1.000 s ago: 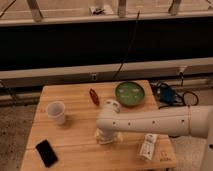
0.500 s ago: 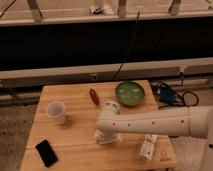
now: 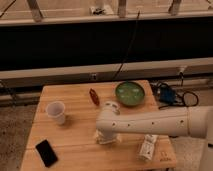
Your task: Place the white sponge in the ceramic cup
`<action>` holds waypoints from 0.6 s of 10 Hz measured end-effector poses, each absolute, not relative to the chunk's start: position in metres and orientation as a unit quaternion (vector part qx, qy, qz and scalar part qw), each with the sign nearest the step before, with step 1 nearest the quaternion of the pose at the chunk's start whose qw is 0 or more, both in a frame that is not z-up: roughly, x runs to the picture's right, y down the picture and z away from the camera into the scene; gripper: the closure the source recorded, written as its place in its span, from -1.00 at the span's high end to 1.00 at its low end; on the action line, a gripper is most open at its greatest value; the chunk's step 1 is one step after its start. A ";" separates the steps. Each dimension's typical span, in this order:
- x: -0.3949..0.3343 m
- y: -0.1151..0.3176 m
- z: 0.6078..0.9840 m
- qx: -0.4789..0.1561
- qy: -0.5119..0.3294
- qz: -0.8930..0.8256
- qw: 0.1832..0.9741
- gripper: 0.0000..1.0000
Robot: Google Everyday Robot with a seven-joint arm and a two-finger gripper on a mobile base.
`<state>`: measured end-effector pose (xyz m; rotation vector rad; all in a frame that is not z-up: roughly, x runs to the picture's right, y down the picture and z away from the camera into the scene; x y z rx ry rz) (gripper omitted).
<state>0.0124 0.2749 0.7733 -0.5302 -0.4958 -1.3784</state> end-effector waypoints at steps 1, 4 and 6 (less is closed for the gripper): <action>0.012 0.276 0.774 -0.239 -0.224 -0.622 0.711 0.60; 0.011 0.276 0.774 -0.238 -0.227 -0.624 0.709 0.60; 0.010 0.276 0.775 -0.237 -0.229 -0.624 0.708 0.60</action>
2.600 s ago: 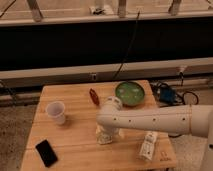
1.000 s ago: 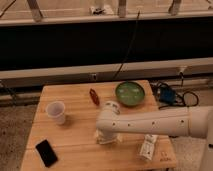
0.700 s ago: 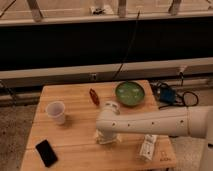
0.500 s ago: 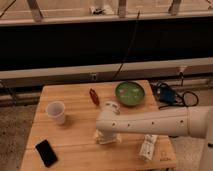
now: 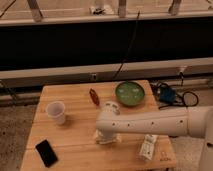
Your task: Place the white sponge in the ceramic cup
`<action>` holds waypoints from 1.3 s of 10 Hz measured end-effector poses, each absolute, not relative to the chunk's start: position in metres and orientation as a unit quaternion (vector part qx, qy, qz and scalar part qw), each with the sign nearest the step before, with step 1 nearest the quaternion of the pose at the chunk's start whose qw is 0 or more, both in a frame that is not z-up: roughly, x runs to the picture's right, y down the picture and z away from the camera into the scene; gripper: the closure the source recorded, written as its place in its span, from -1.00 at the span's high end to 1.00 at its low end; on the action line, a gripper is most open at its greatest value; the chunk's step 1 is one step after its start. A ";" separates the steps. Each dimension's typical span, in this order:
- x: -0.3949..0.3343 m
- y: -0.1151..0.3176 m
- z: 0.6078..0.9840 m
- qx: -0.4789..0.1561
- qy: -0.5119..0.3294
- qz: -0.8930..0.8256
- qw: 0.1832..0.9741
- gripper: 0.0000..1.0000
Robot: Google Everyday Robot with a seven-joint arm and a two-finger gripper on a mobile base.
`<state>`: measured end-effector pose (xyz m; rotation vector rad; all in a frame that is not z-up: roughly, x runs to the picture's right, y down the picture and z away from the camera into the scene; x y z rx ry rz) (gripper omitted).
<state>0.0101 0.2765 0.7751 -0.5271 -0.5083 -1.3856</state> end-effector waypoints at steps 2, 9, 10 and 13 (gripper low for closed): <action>0.010 0.277 0.776 -0.237 -0.231 -0.625 0.707 0.60; 0.007 0.281 0.778 -0.235 -0.236 -0.628 0.703 0.60; 0.007 0.281 0.779 -0.235 -0.237 -0.628 0.703 0.60; 0.005 0.281 0.780 -0.234 -0.238 -0.629 0.702 0.60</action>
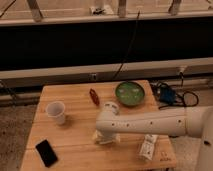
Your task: Place the white sponge in the ceramic cup
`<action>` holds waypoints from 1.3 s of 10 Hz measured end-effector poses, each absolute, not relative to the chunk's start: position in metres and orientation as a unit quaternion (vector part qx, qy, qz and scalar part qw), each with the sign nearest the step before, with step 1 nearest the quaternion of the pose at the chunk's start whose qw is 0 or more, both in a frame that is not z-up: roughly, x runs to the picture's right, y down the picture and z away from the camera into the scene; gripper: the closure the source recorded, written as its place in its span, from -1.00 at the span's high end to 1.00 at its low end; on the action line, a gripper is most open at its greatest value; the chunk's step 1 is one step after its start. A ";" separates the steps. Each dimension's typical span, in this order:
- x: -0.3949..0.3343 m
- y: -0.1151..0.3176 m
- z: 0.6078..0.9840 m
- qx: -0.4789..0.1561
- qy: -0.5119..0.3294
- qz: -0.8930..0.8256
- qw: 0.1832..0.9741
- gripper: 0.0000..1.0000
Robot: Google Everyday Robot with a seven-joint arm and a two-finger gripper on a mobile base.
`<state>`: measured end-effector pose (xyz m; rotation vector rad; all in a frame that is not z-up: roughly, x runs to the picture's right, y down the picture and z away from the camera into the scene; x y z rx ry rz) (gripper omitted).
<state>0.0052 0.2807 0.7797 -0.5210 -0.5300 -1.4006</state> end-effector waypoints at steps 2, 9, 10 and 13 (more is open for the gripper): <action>0.004 0.281 0.780 -0.234 -0.238 -0.630 0.701 0.60; 0.002 0.282 0.783 -0.232 -0.241 -0.633 0.699 0.60; 0.001 0.282 0.783 -0.231 -0.241 -0.633 0.699 0.60; 0.000 0.283 0.785 -0.230 -0.242 -0.634 0.697 0.60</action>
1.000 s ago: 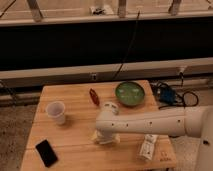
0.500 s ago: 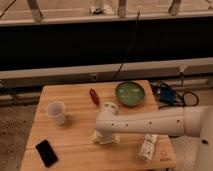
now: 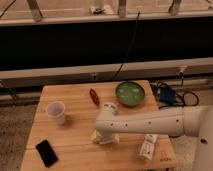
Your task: Place the white sponge in the ceramic cup
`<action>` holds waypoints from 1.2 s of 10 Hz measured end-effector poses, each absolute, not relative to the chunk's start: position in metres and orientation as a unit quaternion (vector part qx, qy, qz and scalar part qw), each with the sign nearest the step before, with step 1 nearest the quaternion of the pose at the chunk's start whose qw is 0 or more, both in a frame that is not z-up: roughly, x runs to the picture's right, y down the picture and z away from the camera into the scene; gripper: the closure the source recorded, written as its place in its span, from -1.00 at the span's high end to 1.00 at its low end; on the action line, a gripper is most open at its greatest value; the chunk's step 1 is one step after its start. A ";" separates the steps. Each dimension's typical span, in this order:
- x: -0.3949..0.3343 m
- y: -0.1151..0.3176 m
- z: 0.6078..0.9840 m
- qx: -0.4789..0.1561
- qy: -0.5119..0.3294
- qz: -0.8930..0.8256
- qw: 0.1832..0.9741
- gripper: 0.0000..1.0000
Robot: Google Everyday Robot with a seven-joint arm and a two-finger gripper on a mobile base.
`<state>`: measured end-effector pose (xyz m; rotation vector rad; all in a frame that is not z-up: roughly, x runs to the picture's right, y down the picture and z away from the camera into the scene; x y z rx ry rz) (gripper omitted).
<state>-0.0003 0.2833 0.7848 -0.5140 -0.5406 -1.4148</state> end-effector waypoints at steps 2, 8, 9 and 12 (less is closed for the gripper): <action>-0.001 0.283 0.786 -0.230 -0.243 -0.635 0.697 0.60; -0.003 0.284 0.789 -0.228 -0.246 -0.635 0.696 0.60; -0.004 0.284 0.790 -0.227 -0.246 -0.635 0.696 0.60; -0.004 0.284 0.791 -0.227 -0.246 -0.635 0.696 0.60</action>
